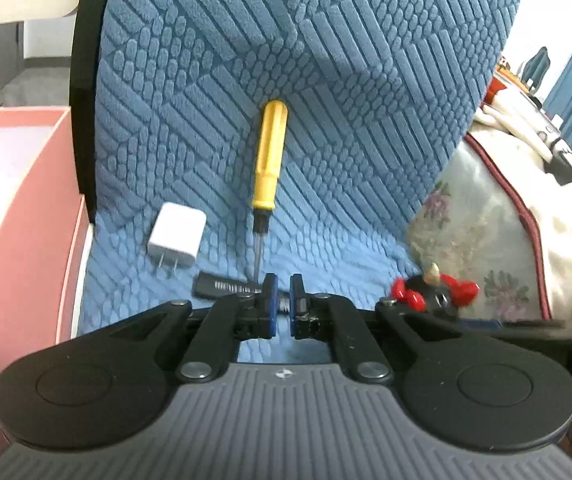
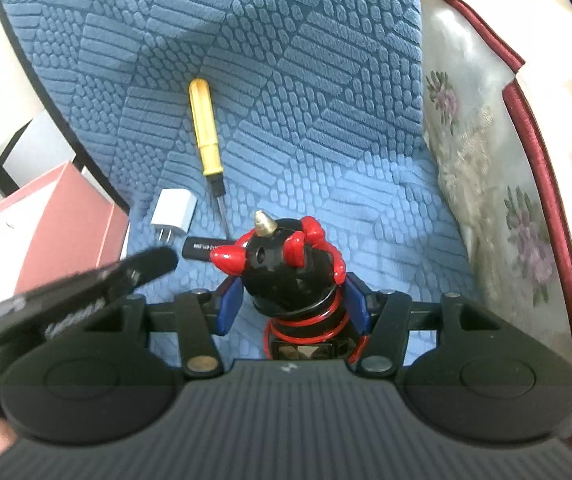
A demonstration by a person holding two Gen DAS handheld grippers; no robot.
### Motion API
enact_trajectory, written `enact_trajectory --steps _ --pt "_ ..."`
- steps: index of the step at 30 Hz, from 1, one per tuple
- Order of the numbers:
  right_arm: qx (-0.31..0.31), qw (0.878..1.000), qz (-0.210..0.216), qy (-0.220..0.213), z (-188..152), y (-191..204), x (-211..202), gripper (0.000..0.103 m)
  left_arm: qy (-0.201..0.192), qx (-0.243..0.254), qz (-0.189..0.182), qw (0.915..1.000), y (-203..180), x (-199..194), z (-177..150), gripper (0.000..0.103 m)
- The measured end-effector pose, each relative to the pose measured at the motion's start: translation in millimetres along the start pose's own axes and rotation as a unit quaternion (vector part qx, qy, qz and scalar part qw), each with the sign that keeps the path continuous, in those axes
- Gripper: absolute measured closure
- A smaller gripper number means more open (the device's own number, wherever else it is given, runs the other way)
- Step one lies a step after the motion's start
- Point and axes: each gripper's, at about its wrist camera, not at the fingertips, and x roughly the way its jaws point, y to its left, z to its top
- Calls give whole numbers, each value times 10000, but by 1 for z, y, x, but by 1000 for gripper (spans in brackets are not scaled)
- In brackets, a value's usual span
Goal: Organize rigid objects
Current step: 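Lift the screwdriver with the left tool while the right tool lifts the figurine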
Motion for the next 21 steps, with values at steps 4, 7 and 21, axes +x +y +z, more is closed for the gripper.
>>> enact_trajectory --steps 4,7,21 --pt "63 9999 -63 -52 1 -2 1 45 -78 59 133 9999 -4 19 12 95" --pt "104 9999 -67 -31 3 -4 4 45 -135 128 281 9994 -5 39 22 75" --pt "238 9997 -89 -6 12 -11 13 45 5 129 734 9972 0 93 40 62"
